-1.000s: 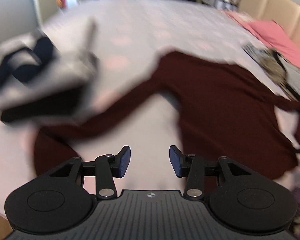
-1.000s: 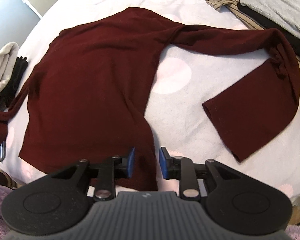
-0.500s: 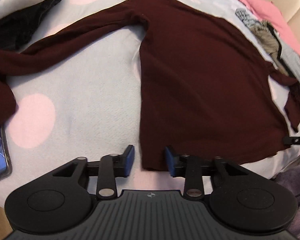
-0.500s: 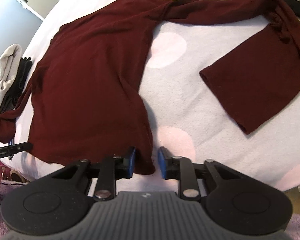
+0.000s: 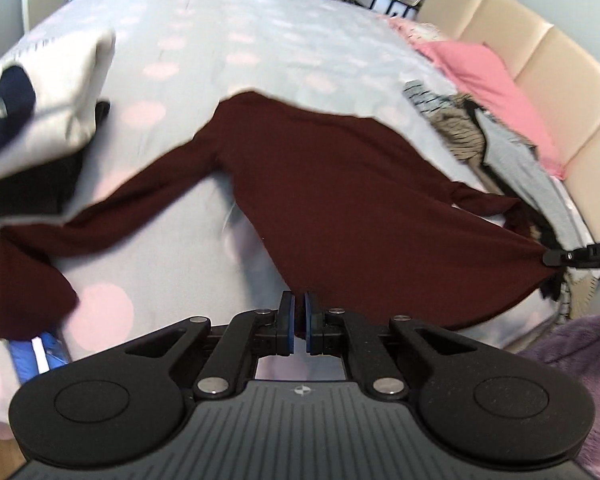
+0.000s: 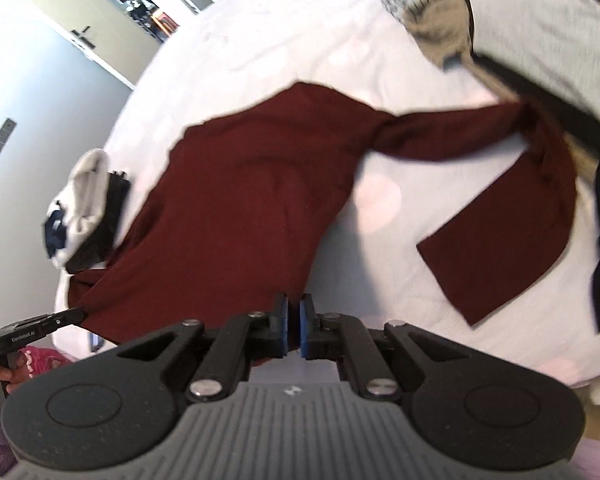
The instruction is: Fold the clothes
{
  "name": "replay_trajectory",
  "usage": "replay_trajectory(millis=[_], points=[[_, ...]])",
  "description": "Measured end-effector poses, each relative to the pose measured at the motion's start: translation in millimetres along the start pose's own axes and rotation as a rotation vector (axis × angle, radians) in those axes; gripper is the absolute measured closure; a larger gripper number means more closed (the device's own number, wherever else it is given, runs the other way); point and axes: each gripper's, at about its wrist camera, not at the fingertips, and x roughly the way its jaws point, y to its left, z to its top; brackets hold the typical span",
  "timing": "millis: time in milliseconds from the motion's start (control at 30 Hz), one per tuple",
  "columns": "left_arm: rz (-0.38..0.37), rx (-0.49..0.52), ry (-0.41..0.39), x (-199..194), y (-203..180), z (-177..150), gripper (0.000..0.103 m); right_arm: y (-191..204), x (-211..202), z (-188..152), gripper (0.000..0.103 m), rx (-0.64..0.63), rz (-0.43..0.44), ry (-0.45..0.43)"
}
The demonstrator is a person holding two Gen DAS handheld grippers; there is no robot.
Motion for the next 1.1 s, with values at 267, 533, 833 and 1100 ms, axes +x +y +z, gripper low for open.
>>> replay_trajectory(millis=[267, 533, 833, 1100], points=[[0.012, 0.042, 0.161, 11, -11, -31, 0.100, -6, 0, -25, 0.097, -0.015, -0.057, 0.139], [0.087, 0.100, 0.323, 63, -9, -61, 0.100, -13, 43, -50, 0.097, -0.066, -0.148, 0.254], [0.084, 0.046, 0.349, 83, 3, -64, 0.089, -22, 59, -54, 0.079, -0.118, -0.188, 0.260], [0.080, -0.019, 0.205, 67, 16, -29, 0.063, -85, 10, 5, 0.075, 0.085, -0.346, 0.052]])
